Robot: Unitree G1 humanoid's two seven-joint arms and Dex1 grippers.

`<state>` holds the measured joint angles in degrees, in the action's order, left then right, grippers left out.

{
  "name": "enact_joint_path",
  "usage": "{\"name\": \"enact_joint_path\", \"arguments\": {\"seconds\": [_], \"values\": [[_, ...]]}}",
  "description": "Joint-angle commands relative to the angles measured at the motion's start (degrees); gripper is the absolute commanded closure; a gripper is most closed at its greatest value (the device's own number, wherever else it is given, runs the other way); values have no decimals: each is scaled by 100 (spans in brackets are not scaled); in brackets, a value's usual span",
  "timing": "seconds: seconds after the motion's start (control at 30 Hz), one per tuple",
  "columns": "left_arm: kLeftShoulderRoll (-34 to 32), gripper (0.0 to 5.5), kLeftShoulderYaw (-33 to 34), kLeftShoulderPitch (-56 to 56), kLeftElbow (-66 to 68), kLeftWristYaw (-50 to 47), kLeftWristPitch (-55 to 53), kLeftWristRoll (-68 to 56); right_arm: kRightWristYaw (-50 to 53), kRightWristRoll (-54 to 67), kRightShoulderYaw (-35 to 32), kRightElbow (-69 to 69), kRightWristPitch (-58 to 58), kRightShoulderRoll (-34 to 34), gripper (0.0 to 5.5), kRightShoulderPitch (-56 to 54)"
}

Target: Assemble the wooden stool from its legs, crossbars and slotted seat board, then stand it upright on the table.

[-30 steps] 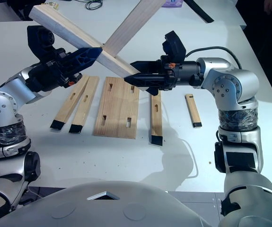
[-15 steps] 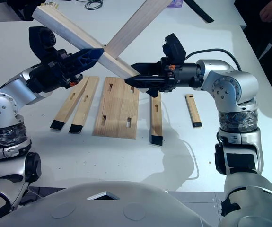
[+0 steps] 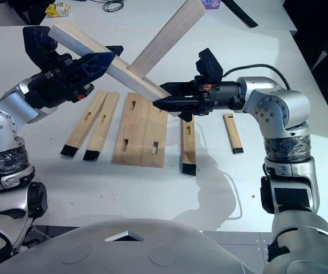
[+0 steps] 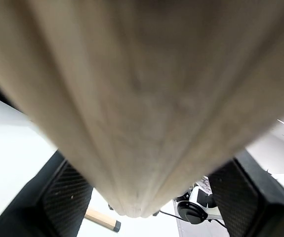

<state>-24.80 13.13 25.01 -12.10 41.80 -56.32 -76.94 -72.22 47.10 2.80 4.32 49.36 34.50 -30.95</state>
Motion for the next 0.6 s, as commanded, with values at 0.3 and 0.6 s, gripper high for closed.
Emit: {"name": "enact_joint_path", "arguments": {"seconds": [0.3, 0.6], "values": [[-54, 198, -87, -125, -41, 48, 8, 172, 0, -3, -18, 66, 9, 22, 343, -53], [-6, 233, -109, -155, -113, 29, -22, 65, 29, -9, 38, 95, 23, -45, 343, -41]]}}
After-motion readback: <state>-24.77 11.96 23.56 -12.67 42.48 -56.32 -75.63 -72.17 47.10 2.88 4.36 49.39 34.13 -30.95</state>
